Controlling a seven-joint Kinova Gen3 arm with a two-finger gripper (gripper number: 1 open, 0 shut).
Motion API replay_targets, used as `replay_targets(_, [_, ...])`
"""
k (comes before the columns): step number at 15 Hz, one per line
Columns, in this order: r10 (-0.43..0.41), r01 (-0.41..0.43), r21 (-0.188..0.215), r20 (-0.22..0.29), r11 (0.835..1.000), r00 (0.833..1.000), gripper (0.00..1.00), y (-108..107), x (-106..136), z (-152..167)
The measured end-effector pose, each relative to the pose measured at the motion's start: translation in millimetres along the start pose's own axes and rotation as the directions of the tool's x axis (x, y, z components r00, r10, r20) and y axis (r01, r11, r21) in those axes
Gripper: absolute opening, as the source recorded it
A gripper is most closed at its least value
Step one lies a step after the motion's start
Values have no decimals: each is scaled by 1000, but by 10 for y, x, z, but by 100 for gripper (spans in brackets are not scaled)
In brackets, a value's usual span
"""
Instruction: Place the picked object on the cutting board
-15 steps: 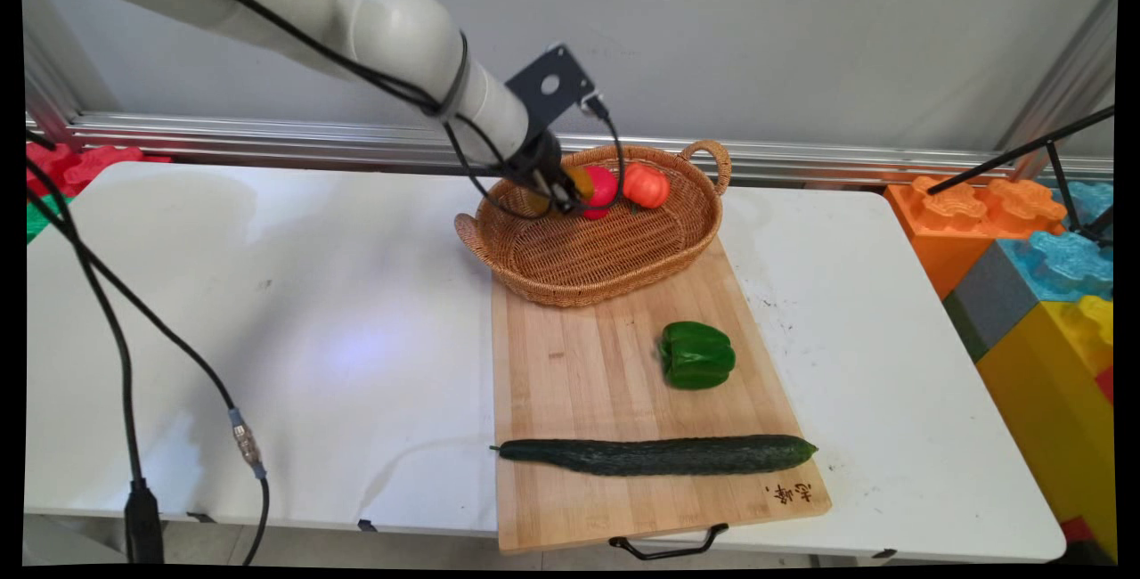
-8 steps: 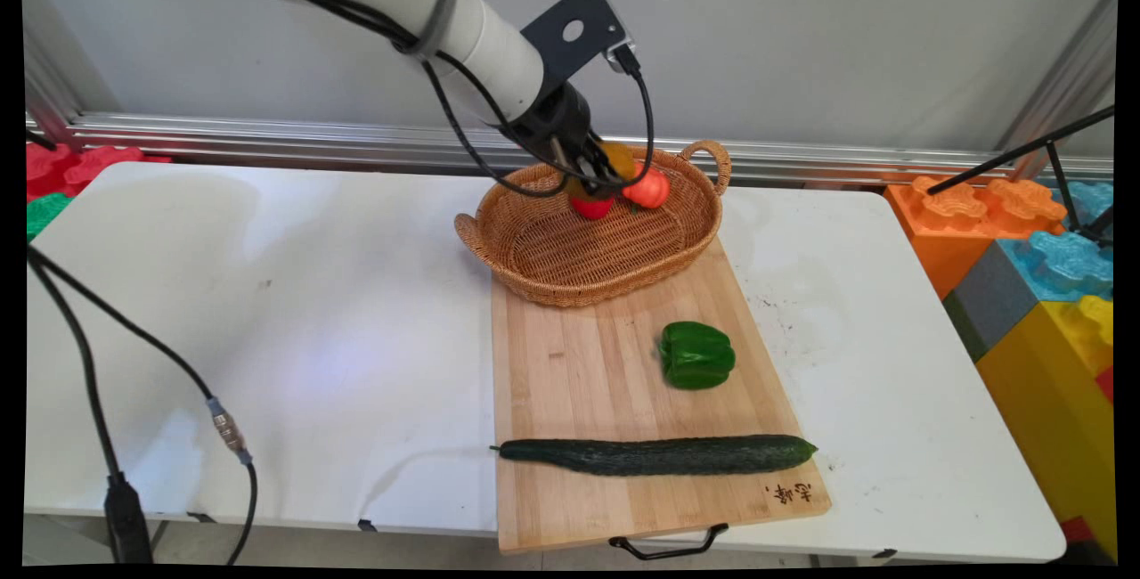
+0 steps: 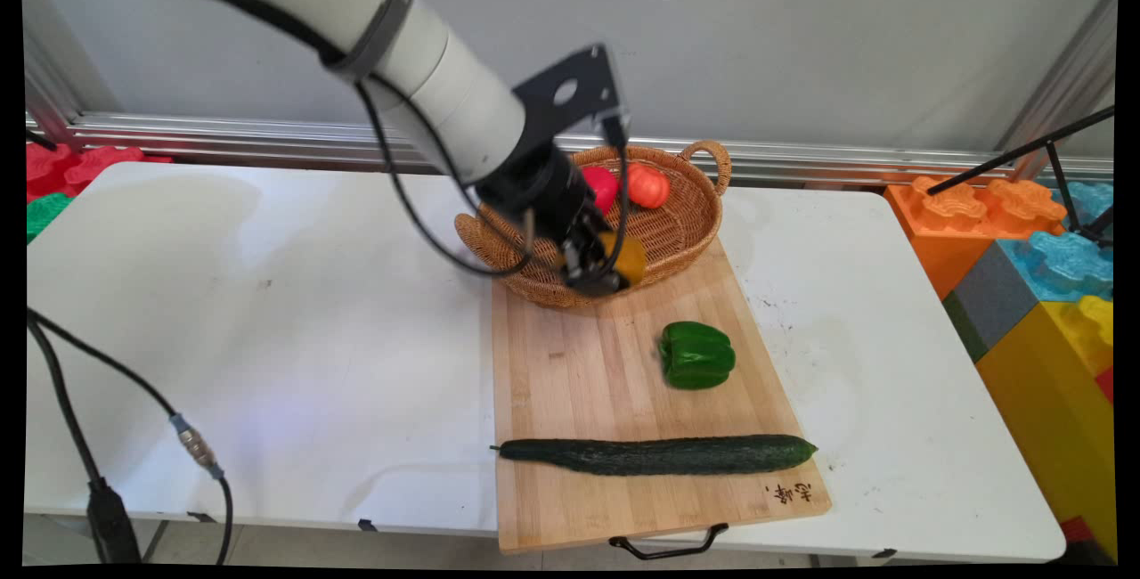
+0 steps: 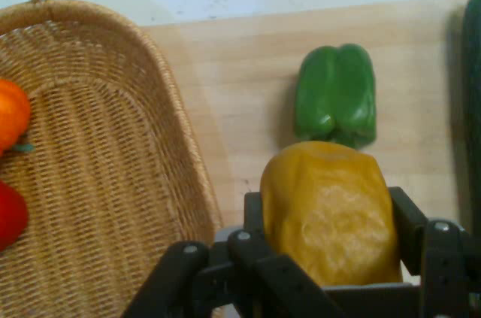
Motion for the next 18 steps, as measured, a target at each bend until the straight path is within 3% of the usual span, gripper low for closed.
replay_targets(6, [112, -110, -47, 58, 993, 992, 0, 131, -477, 441])
replay_targets(15, [220, -216, -65, 65, 974, 973, 0, 187, -808, 1061])
replay_targets(16, [229, -225, -68, 58, 972, 972, 100, 195, -807, 1095])
replay_targets(18, [237, -234, -72, 44, 970, 970, 100, 201, -780, 1119])
